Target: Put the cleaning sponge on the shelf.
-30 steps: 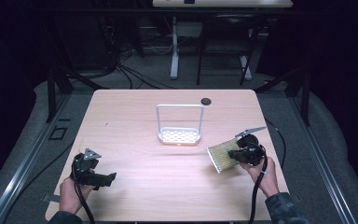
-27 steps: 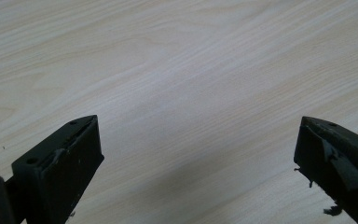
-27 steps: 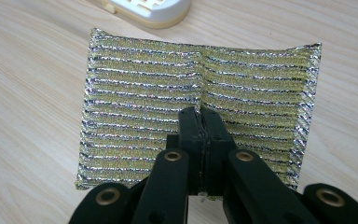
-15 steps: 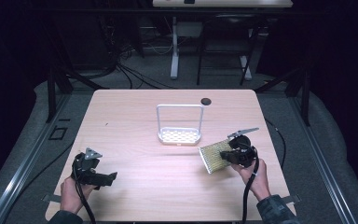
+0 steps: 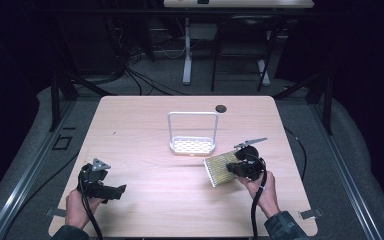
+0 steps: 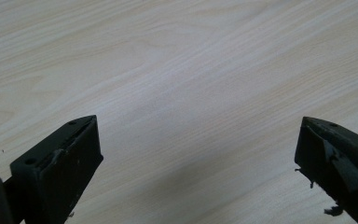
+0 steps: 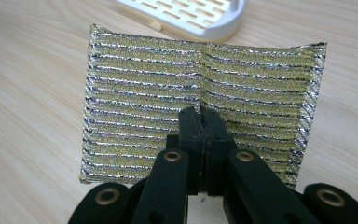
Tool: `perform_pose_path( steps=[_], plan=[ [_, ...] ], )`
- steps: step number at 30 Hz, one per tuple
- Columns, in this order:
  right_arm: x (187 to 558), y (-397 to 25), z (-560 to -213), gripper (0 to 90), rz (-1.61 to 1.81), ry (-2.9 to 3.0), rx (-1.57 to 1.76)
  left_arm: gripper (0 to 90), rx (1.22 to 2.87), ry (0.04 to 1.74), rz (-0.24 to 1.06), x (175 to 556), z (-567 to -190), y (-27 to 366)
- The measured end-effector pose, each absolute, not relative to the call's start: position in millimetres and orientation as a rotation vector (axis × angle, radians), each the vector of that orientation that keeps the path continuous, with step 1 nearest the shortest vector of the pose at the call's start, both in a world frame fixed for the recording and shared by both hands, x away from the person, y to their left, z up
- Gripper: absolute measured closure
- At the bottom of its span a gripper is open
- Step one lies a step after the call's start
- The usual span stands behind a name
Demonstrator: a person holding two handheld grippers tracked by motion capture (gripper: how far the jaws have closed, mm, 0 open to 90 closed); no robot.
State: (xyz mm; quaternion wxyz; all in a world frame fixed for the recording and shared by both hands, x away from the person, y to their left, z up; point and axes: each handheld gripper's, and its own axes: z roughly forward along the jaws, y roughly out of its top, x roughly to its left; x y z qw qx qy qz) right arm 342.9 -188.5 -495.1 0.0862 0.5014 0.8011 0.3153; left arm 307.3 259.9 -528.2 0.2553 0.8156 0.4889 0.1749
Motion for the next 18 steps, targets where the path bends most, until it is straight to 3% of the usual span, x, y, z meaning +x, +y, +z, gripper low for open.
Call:
perform_pose_path(
  steps=[18],
  plan=[
    [351.0, -146.5, -499.1, 89.2, 0.991, 2.396, 1.514, 1.2, 2.218, 1.328, 0.482, 307.1, -528.3, 259.6]
  ],
)
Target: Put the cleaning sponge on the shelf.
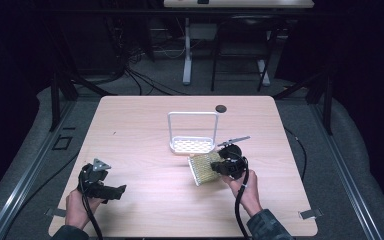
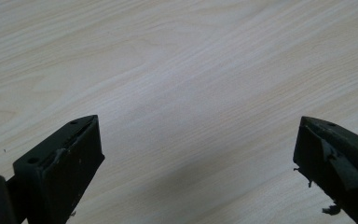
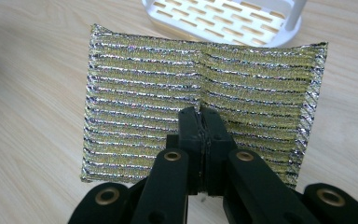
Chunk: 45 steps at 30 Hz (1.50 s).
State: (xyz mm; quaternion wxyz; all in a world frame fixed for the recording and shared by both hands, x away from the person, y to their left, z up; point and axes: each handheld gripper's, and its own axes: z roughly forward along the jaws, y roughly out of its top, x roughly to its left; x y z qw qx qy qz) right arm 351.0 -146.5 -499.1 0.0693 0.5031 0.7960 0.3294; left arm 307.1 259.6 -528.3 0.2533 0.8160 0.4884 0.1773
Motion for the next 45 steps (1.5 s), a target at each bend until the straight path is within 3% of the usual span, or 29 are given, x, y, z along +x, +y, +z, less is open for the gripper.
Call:
perform_pose_path(
  steps=[45],
  plan=[
    [402.9, -77.7, -515.6, 89.1, 1.077, 2.059, 1.719, 0.9, 2.205, 1.31, 0.477, 307.5, -526.3, 259.8]
  ],
)
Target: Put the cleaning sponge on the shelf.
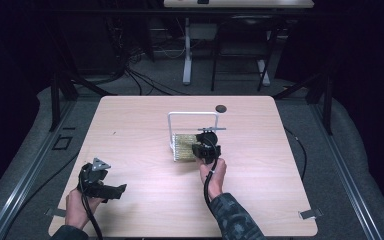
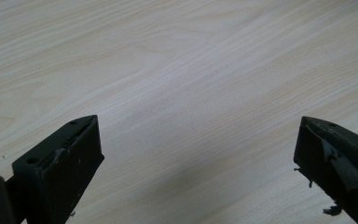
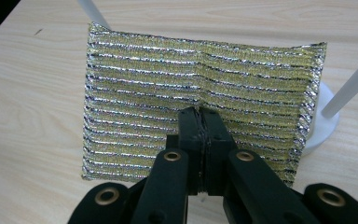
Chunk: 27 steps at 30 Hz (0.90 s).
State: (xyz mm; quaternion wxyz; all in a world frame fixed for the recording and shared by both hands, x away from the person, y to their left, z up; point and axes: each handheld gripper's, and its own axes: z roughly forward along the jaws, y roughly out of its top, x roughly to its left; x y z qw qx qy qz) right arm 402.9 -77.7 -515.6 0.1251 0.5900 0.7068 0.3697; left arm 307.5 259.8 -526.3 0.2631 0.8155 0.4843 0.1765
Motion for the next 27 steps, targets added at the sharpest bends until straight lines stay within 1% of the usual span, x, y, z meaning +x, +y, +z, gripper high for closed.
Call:
perform_pose_path(
  steps=[18, 27],
  plan=[
    [422.4, -64.2, -524.2, 88.8, 0.959, 1.969, 1.775, 0.9, 2.198, 1.293, 0.481, 307.4, -524.7, 259.7],
    [430.7, -56.3, -527.3, 88.5, 0.939, 1.964, 1.751, 1.0, 2.19, 1.298, 0.483, 307.5, -524.4, 261.5]
  ],
)
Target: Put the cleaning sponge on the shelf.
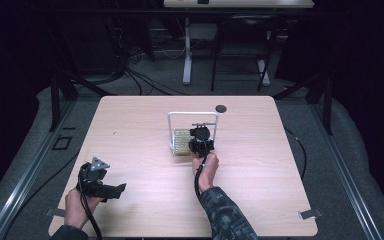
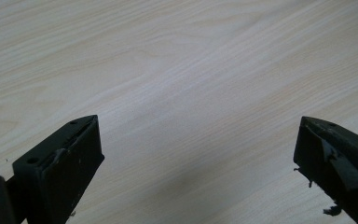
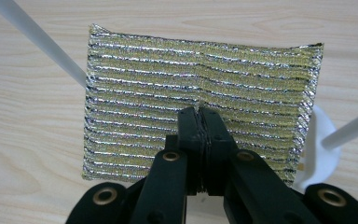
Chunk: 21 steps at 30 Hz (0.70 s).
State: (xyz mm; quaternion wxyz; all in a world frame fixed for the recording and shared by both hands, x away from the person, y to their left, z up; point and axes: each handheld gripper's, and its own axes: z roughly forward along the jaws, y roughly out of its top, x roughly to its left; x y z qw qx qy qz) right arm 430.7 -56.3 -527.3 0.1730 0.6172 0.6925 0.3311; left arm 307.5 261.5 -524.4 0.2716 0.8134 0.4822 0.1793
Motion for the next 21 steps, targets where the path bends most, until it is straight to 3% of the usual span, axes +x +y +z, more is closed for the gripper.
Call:
perform_pose_path(
  steps=[21],
  plan=[
    [439.1, -50.9, -539.3, 89.1, 0.932, 1.915, 1.771, 0.9, 2.201, 1.279, 0.481, 307.0, -523.9, 261.1]
  ],
)
